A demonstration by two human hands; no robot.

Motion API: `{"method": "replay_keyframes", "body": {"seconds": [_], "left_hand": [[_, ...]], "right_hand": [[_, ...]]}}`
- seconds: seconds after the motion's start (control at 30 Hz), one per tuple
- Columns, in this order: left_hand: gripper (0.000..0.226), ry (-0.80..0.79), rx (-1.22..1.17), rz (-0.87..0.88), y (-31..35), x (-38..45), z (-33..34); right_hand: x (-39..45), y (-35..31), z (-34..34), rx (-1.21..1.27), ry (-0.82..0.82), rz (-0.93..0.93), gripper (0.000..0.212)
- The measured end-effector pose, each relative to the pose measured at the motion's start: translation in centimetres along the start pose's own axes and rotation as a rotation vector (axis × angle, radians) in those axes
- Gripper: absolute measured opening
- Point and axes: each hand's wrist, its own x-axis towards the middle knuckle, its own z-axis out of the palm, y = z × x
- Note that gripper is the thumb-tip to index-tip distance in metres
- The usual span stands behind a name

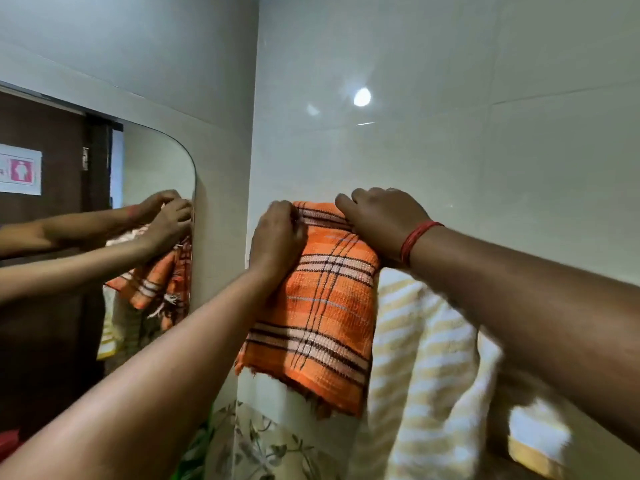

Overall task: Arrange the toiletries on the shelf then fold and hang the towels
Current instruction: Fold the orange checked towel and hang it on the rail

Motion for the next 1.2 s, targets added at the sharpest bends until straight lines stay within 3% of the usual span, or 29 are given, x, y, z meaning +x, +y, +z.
{"method": "replay_keyframes", "body": {"seconds": [0.1, 0.3, 0.37, 0.43, 0.47, 0.6, 0.7, 0.83, 0.97, 1.07, 1.13, 1.2], "left_hand": [[0.031, -0.233, -0.059, -0.040, -0.1, -0.3, -0.1], [0.051, -0.544, 0.054, 0.121, 0.4, -1.5, -2.4], [0.053, -0.596, 0.054, 0.088, 0.5, -1.9, -2.4], [0.055, -0.624, 0.080, 0.049, 0.6, -1.9, -2.2], [0.056, -0.642, 0.106, 0.034, 0.7, -1.8, -2.1], [0.049, -0.712, 0.172, -0.006, 1.5, -0.9, -2.0], [0.037, -0.758, 0.179, -0.001, 1.2, -0.4, -2.1], [0.055, -0.760, 0.281, 0.098, 1.2, -0.8, -2.3], [0.034, -0.720, 0.266, 0.059, 1.3, -1.0, -2.0], [0.038, -0.695, 0.181, 0.009, 1.1, -1.2, -1.8], [0.042, -0.613, 0.118, 0.020, 0.9, -1.7, -1.7], [0.038, -0.408, 0.105, 0.100, 0.6, -2.7, -1.8]], "right_hand": [[-0.5, 1.0, 0.6, -0.029, 0.083, -0.051, 0.038], [-0.8, -0.5, 0.7, -0.183, 0.185, -0.286, 0.003], [-0.1, -1.3, -0.7, -0.165, -0.046, -0.339, 0.007], [1.0, -1.3, -2.0, -0.128, -0.460, -0.308, 0.013], [1.6, -1.2, -2.5, -0.075, -0.577, -0.276, 0.012], [4.0, -2.3, -2.4, 0.519, -0.537, -0.009, 0.028], [3.9, -3.6, -1.4, 0.805, -0.734, 0.029, 0.059], [3.3, -3.6, 1.4, 1.115, -0.975, 0.018, 0.070], [3.5, -3.4, 3.1, 1.293, -1.229, 0.132, 0.088], [3.3, -3.9, 2.7, 1.259, -1.116, 0.178, 0.085], [3.1, -4.2, 1.1, 1.023, -0.931, 0.100, 0.081], [2.1, -4.4, -1.0, 0.751, -0.788, 0.022, 0.086]]}}
